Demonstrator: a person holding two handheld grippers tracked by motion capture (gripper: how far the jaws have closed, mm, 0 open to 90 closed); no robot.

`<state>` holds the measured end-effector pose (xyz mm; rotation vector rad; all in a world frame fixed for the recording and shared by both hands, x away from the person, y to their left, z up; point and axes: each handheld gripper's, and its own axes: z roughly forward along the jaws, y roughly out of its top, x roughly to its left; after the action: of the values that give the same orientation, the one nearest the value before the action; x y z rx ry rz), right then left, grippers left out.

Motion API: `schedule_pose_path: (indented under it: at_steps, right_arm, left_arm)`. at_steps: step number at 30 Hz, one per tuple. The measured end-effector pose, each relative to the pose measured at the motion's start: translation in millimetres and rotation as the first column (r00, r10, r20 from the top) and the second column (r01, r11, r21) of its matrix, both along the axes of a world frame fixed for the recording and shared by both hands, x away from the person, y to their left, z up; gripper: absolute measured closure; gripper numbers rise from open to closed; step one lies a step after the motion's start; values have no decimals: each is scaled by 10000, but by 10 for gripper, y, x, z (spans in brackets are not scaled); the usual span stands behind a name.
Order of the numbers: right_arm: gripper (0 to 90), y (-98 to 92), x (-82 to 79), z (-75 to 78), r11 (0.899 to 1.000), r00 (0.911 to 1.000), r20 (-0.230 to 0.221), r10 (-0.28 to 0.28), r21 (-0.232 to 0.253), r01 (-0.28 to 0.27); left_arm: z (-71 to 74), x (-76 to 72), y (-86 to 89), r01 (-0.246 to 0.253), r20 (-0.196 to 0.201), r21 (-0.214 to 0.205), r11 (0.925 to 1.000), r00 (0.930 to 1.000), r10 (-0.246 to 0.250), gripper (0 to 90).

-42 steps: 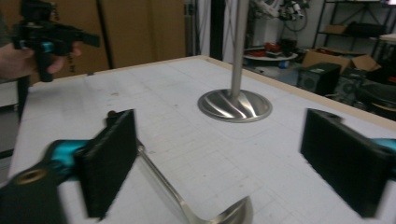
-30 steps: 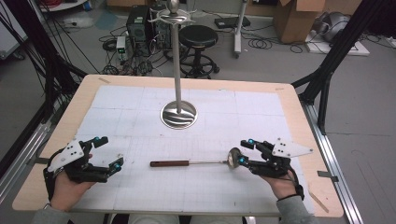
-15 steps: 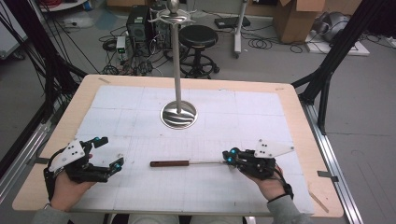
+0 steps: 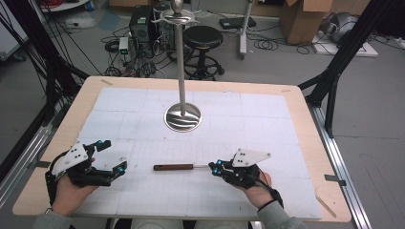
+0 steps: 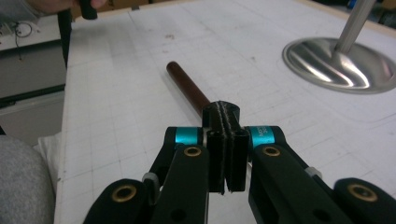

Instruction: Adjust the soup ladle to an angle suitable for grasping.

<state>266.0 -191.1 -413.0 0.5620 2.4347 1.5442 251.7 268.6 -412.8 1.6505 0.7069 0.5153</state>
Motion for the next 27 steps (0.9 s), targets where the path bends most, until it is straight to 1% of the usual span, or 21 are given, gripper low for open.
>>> schedule_pose_path:
  at_steps: [2,3,5,6,7,8,10,12,13,16,18,19,20,22,23,24,27]
  right_arm:
    - [893,36,13,-33,9999,9999,-147,-22,-135,20]
    - [893,76,28,-72,9995,9994,-336,-113,-302,102]
    - [893,90,33,-84,9993,9990,-398,-184,-341,170]
    - [893,112,45,-104,9989,9981,-556,-268,-393,246]
    - [893,134,55,-122,9984,9976,-606,-329,-473,301]
    - [893,173,73,-156,9969,9964,-712,-451,-672,404]
    - [893,187,79,-167,9963,9959,-749,-510,-734,455]
    - [893,225,90,-199,9945,9946,-845,-605,-900,529]
    - [893,264,107,-234,9929,9945,-842,-626,-1066,535]
    - [893,309,122,-267,9910,9924,-1014,-704,-1204,580]
    - [893,325,135,-282,9902,9928,-967,-708,-1269,583]
    - [893,358,146,-307,9879,9918,-1029,-759,-1428,608]
    - [893,381,156,-324,9859,9918,-995,-800,-1547,641]
    - [893,400,165,-336,9847,9907,-1064,-844,-1611,665]
    - [893,437,185,-359,9808,9897,-1061,-959,-1794,758]
    - [893,437,185,-359,9808,9897,-1061,-959,-1794,758]
    - [894,468,208,-370,9757,9870,-1152,-1117,-2010,870]
  left_arm:
    - [-2,1,-2,-21,-35,10,10000,10000,21,31]
    - [-4,3,-5,-17,-61,27,10000,10000,17,31]
    - [-8,6,-8,-30,-76,29,10000,10000,30,31]
    - [-9,7,-9,-21,-70,66,10000,10000,21,31]
    - [-9,8,-9,-17,-78,78,10000,10000,18,31]
    - [-11,8,-12,-10,-99,67,10000,9999,11,31]
    - [-12,8,-12,-12,-100,96,10000,9999,13,31]
    - [-13,10,-11,-11,-110,123,9999,9999,12,31]
    - [-16,12,-14,-30,-131,117,9999,9999,32,31]
    - [-17,14,-15,-15,-136,120,9999,9999,16,31]
    - [-18,15,-17,-26,-142,143,9999,9999,28,31]
    - [-19,15,-18,-25,-156,143,9999,9999,28,31]
    - [-20,16,-19,-20,-171,161,9999,9999,23,31]
    - [-22,17,-21,-27,-187,156,9999,9998,30,31]
    - [-22,18,-20,-26,-194,161,9999,9998,29,31]
    - [-23,18,-20,-29,-200,168,9999,9998,32,31]
    - [-25,20,-22,-31,-219,195,9998,9998,35,31]
